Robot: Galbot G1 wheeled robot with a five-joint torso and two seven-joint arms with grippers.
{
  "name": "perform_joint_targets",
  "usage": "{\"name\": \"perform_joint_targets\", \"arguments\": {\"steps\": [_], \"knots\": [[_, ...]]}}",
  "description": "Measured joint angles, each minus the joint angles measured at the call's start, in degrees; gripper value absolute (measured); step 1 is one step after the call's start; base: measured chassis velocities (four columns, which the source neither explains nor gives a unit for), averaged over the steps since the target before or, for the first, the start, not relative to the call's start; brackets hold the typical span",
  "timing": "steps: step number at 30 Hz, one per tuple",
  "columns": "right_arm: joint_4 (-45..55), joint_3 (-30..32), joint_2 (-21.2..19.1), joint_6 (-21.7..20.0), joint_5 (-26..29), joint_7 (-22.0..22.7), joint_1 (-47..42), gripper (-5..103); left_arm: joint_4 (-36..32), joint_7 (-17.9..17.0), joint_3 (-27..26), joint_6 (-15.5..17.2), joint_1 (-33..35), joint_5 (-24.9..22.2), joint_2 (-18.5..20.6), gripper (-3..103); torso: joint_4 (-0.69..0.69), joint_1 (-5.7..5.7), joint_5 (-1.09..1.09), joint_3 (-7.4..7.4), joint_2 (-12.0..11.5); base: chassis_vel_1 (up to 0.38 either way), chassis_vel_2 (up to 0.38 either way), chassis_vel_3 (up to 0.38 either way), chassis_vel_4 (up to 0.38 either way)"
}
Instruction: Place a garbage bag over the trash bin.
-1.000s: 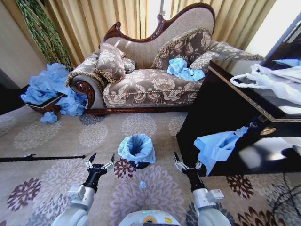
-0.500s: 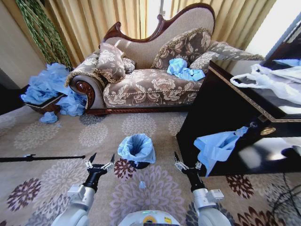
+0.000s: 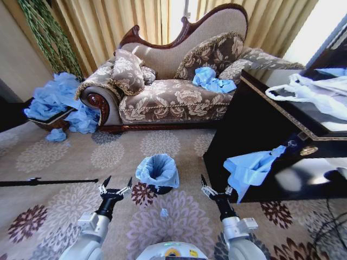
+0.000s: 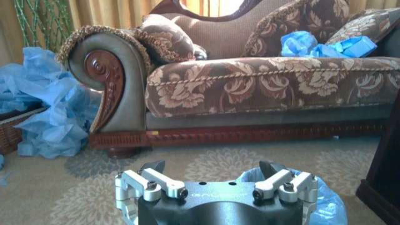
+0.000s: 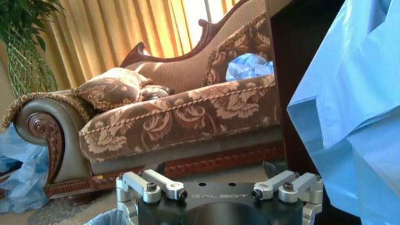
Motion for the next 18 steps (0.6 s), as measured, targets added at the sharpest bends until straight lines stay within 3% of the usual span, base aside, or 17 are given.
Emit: {"name": "perform_joint_targets", "arguments": {"steps": [18], "knots": [[0.0,0.0,0.0,0.0,0.0,0.0,0.0,100,0.0,0.0,0.0,0.0,0.0,0.0,0.0,100,0.0,0.0,0.0,0.0,0.0,0.0,0.0,0.0,0.0]]}}
